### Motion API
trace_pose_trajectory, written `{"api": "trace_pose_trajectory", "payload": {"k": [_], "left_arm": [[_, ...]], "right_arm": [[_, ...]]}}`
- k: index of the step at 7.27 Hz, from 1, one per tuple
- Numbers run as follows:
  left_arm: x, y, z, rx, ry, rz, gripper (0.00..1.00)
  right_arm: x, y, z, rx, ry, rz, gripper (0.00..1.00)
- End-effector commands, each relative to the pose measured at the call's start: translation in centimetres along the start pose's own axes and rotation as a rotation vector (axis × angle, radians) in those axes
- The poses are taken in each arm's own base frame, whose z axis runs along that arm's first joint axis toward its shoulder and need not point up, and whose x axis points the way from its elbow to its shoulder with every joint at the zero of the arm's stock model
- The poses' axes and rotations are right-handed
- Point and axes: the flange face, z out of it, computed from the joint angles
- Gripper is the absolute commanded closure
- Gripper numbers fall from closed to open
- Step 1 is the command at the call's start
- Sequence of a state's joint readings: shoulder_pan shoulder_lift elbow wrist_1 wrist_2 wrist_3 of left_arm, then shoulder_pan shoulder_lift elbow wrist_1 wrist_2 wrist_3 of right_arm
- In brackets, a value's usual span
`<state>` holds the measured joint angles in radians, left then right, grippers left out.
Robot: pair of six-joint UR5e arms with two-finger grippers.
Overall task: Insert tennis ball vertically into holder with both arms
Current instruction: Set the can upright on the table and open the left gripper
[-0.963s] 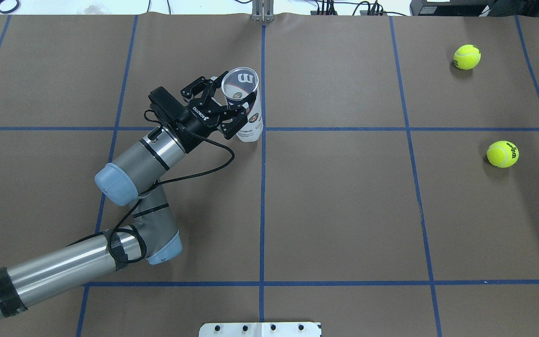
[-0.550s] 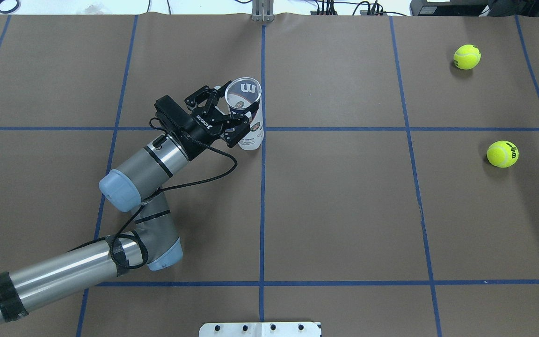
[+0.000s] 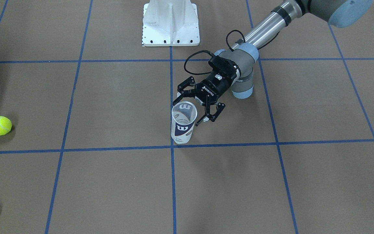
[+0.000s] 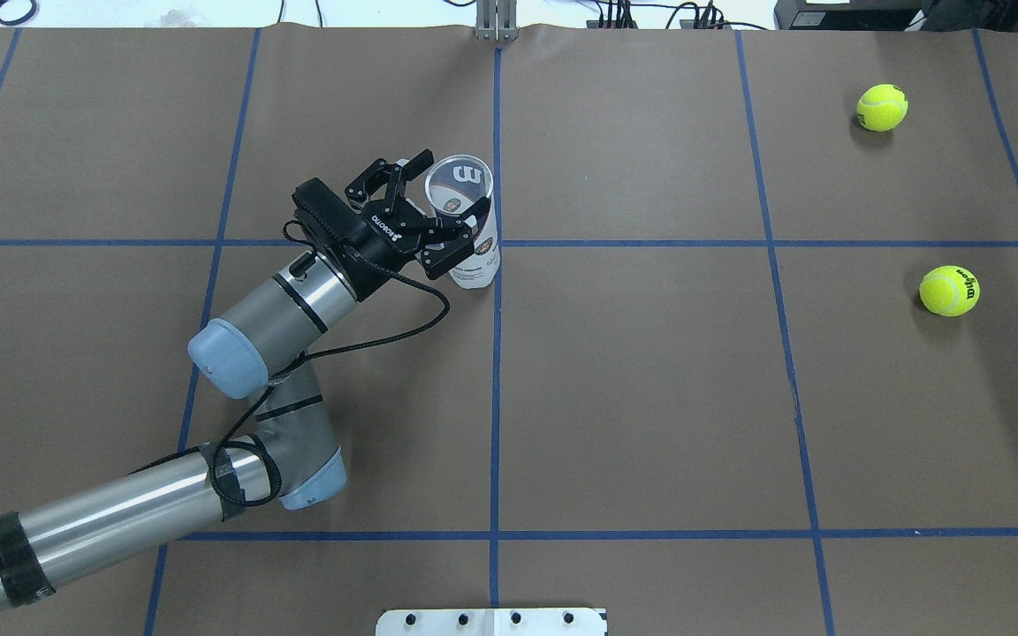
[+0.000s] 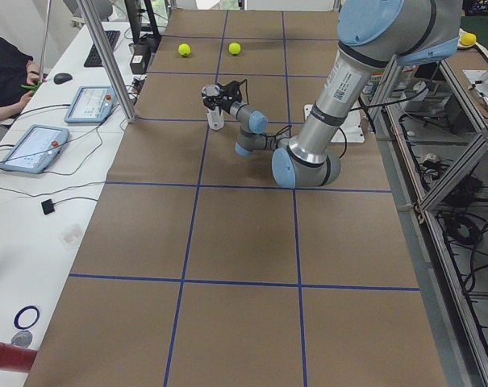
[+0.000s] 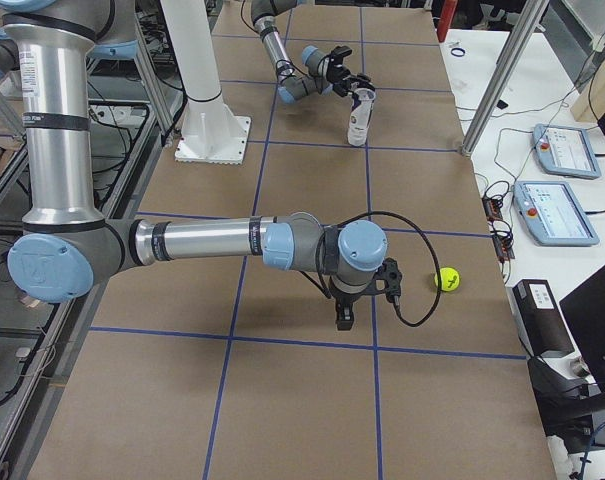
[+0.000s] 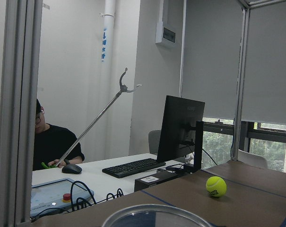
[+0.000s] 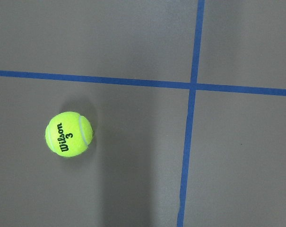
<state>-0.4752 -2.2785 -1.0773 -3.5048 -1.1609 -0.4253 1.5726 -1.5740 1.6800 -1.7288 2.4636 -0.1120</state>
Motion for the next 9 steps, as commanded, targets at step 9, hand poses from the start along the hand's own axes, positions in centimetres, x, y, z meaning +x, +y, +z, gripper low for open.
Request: {"api": "trace_pose_trajectory", "payload": {"k": [9], "left_arm": [[-2.0, -11.8, -4.4, -0.123, -0.1, -0.024, 0.0]], "right_arm": [[-1.8, -2.4, -2.3, 0.037, 0.085, -0.049, 0.0]]}}
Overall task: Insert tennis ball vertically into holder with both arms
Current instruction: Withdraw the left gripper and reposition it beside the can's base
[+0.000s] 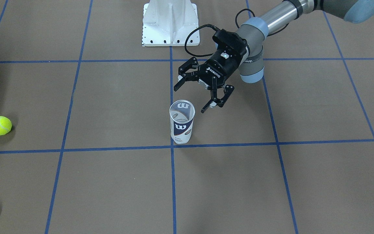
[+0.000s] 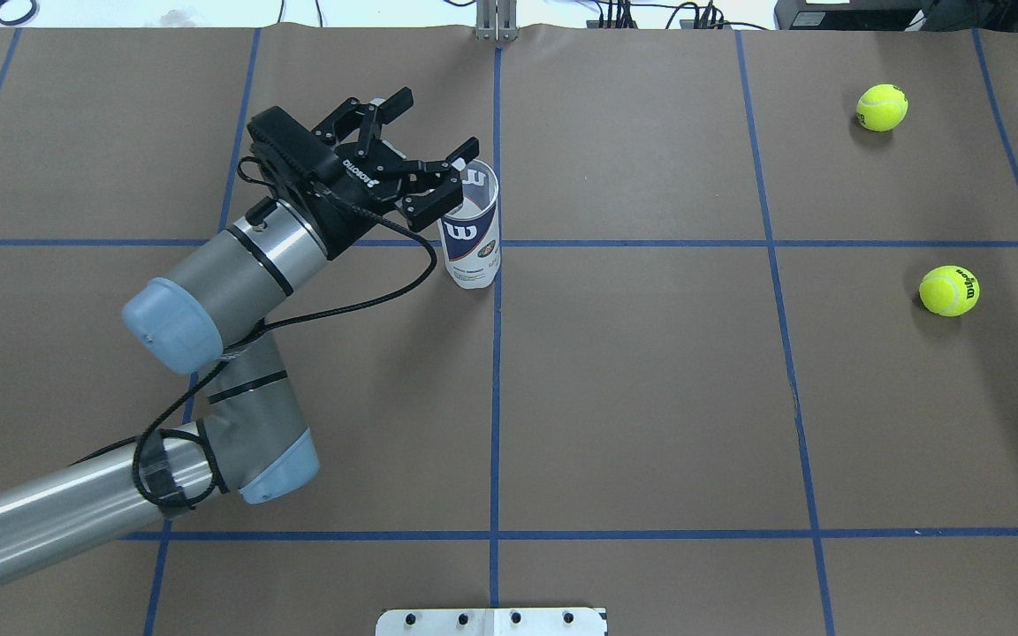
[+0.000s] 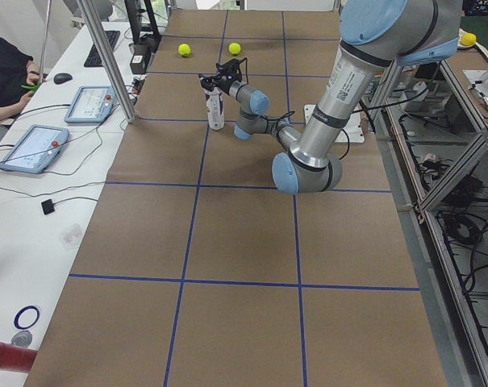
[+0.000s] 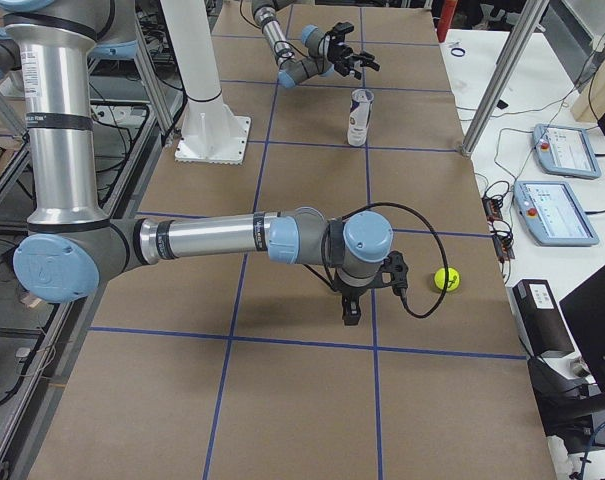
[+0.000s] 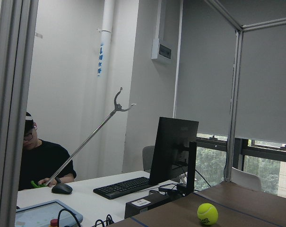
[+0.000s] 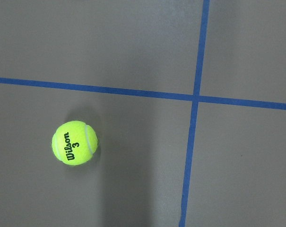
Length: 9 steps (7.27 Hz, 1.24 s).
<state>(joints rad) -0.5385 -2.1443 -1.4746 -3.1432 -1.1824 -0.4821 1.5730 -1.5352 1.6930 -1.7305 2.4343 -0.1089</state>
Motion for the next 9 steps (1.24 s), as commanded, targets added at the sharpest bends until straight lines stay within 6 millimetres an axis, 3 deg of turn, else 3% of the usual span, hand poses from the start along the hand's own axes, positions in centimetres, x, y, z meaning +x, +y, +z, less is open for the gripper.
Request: {"api": "trace_pose_trajectory", "payload": {"k": [1, 3, 4, 5, 6, 7, 9], "left_arm": [[-3.0, -1.4, -5.5, -0.202, -0.026, -0.072, 0.0], [-4.3, -2.0, -9.4, -0.338, -0.054, -0.148, 0.0], [-6.1, 0.0, -11.4, -0.387, -0.089, -0.131, 0.0], [-6.6, 1.8, -11.9, -0.424, -0.105, -0.126, 0.0], [-7.1, 4.3, -11.2, -0.486, -0.156, -0.151, 0.01], [-6.9, 5.3, -9.8, -0.509, -0.192, -0.194, 0.01], [-2.9, 8.0, -8.1, -0.5, -0.187, -0.195, 0.03]], "right_arm": [[-0.6, -1.0, -0.6, -0.007, 0.151, -0.037, 0.0], [-0.2, -0.7, 1.2, -0.036, 0.159, 0.028, 0.0], [-0.5, -0.6, 1.5, -0.038, 0.157, 0.036, 0.0], [-1.8, -1.0, 2.8, -0.063, 0.161, 0.002, 0.0], [-2.4, -1.3, 2.7, -0.054, 0.161, 0.046, 0.0], [-4.1, -1.7, 3.6, -0.058, 0.159, 0.131, 0.0], [-8.1, -3.1, 5.8, -0.028, 0.146, 0.112, 0.0]]}}
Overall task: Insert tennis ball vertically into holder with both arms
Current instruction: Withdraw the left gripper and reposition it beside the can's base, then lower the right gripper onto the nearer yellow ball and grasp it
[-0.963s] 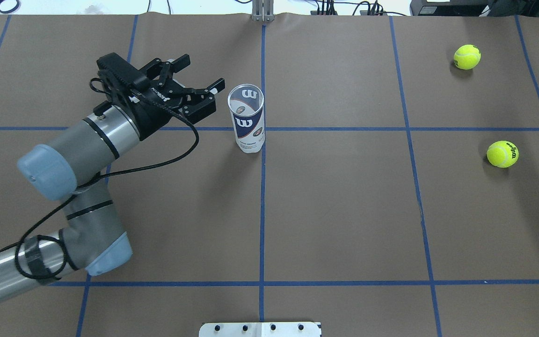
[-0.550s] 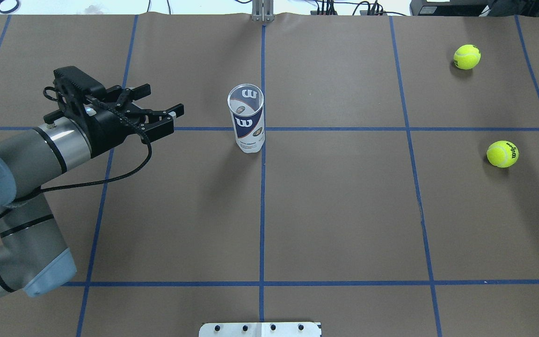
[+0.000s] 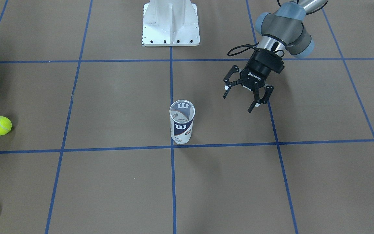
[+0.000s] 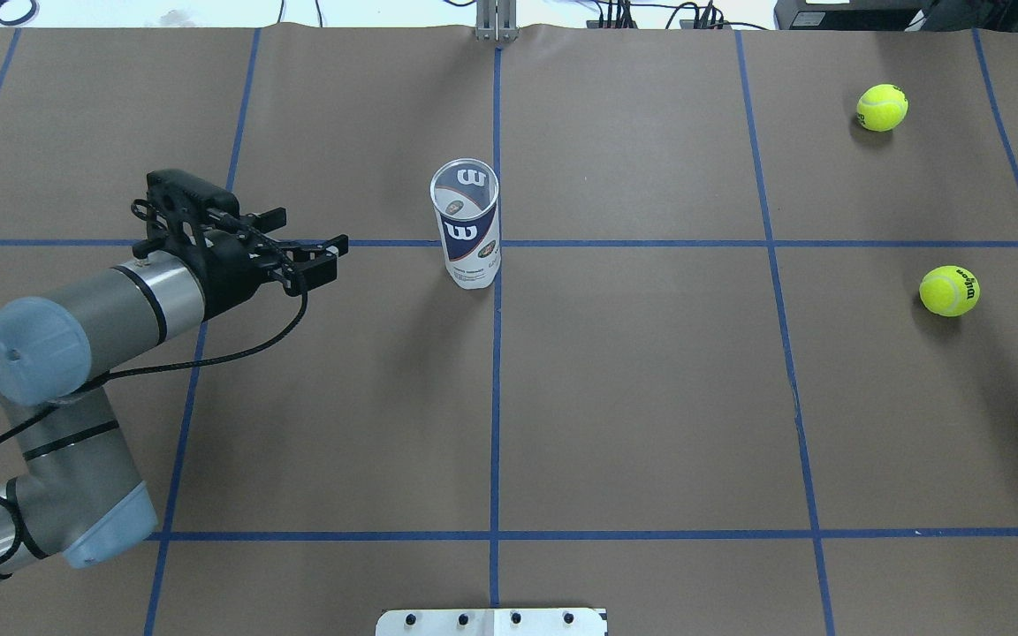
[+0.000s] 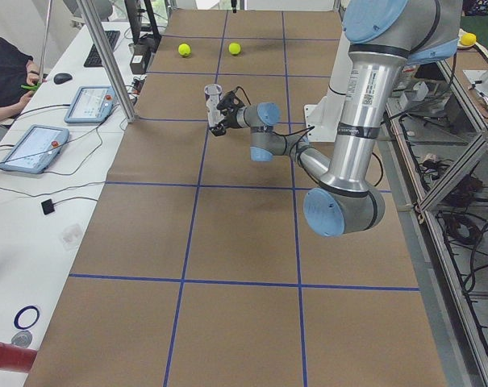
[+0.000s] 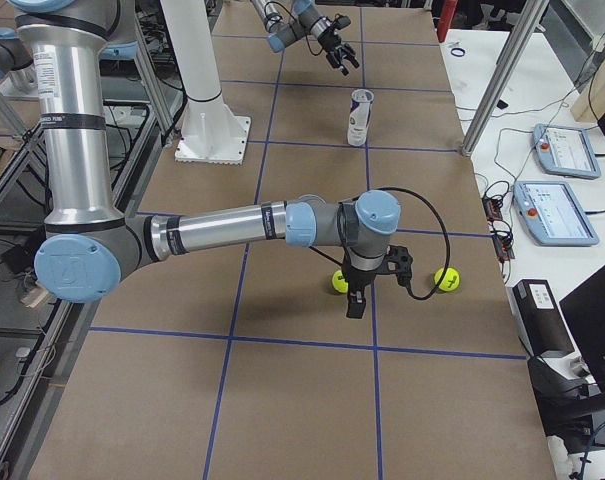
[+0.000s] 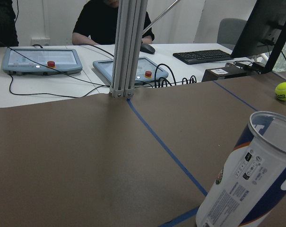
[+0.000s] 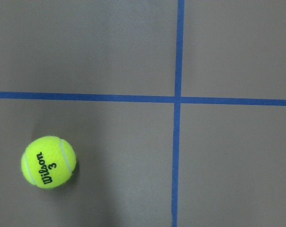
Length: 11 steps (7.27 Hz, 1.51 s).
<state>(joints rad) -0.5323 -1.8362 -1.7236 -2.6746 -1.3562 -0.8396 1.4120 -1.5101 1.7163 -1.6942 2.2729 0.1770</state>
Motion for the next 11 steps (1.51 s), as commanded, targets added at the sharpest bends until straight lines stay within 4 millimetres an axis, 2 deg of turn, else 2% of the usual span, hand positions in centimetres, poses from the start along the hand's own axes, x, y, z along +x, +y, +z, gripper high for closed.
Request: {"api": "trace_pose_trajectory", "payload": {"k": [1, 2, 3, 5, 6, 7, 10, 11], "left_arm": [[3.5, 2.3, 1.6, 0.031, -0.023, -0.009, 0.03], [3.9, 2.2, 1.8, 0.035, -0.018, -0.011, 0.03], [3.9, 2.2, 1.8, 0.035, -0.018, -0.011, 0.02], [3.4, 2.4, 1.7, 0.031, -0.026, -0.005, 0.02], [3.1, 2.8, 1.9, 0.023, -0.033, -0.002, 0.01], [2.7, 3.1, 2.0, 0.019, -0.039, 0.002, 0.01], [2.4, 3.2, 2.0, 0.016, -0.045, 0.009, 0.01], [2.5, 3.3, 2.0, 0.015, -0.044, 0.009, 0.01]], "right_arm": [[-4.5, -0.4, 2.4, 0.032, -0.022, 0.014, 0.0], [-6.6, -0.3, 3.8, 0.037, -0.032, 0.013, 0.0], [-7.7, -0.2, 5.7, 0.025, -0.037, -0.016, 0.0], [-7.8, -0.7, 8.6, 0.028, -0.042, -0.061, 0.0], [-8.5, -1.0, 10.4, 0.01, -0.036, -0.082, 0.0], [-9.3, -1.6, 10.9, 0.012, -0.035, -0.102, 0.0], [-10.5, -1.4, 12.2, -0.009, -0.031, -0.123, 0.0], [-11.0, -2.0, 13.0, -0.022, -0.029, -0.127, 0.0]]}}
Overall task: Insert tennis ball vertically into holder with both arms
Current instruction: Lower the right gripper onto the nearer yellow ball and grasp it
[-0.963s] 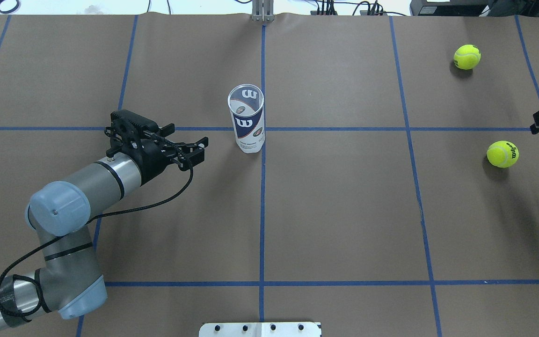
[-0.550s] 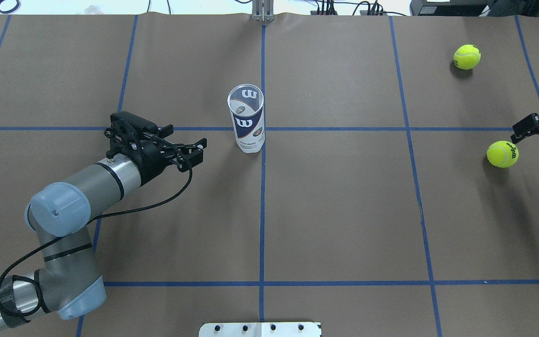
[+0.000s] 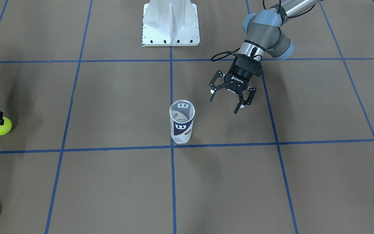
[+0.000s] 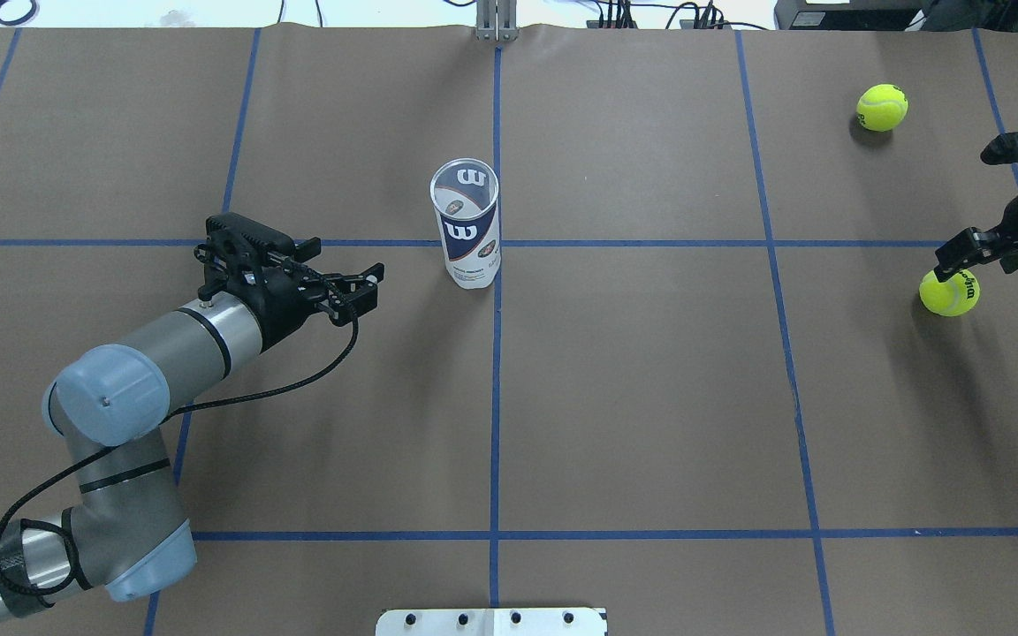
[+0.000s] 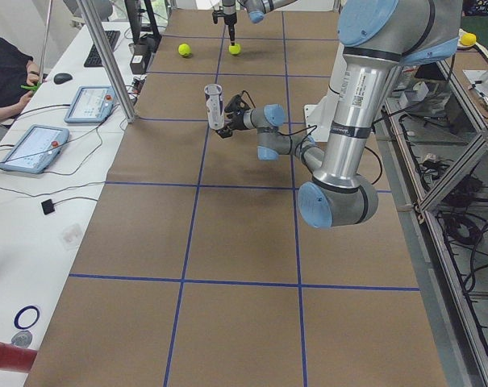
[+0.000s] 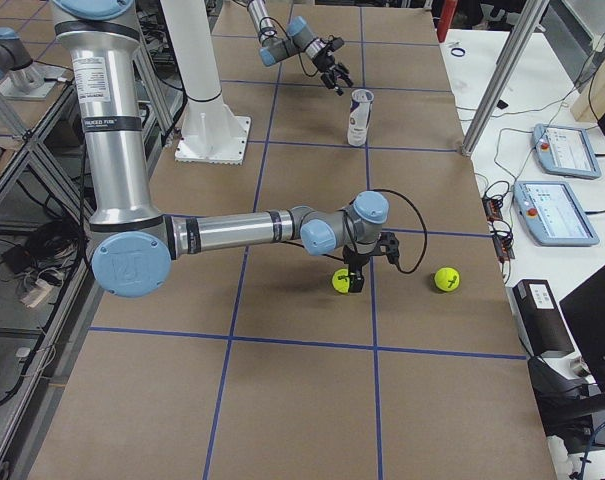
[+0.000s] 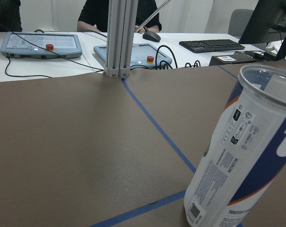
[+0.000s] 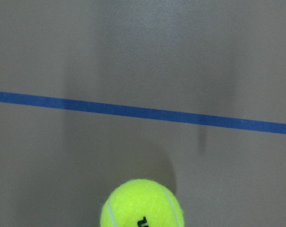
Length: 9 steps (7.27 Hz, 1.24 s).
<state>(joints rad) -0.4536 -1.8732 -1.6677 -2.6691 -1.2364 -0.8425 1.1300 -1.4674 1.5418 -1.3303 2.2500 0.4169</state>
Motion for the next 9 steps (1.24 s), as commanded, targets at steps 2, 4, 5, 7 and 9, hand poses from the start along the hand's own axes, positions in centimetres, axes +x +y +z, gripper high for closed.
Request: {"api": "trace_pose_trajectory", "payload": {"k": [2, 4, 5, 7, 9], "left_arm": [[0.0, 0.0, 0.0, 0.001, 0.0, 0.001, 0.01], [0.0, 0.0, 0.0, 0.001, 0.0, 0.003, 0.01], [-0.1, 0.0, 0.0, 0.0, -0.001, 0.003, 0.01], [-0.1, 0.0, 0.0, 0.0, -0.001, 0.004, 0.01], [0.1, 0.1, 0.0, 0.0, 0.001, 0.003, 0.01]], "right_arm": [[-1.1, -0.7, 2.2, -0.037, 0.006, -0.016, 0.0], [-1.2, -0.5, 3.3, -0.057, 0.014, -0.018, 0.0], [-1.1, -0.4, 3.5, -0.059, 0.016, -0.017, 0.0], [-1.1, -0.4, 3.4, -0.058, 0.014, -0.017, 0.11], [-1.2, -0.4, 3.3, -0.058, 0.006, -0.025, 0.83]]}}
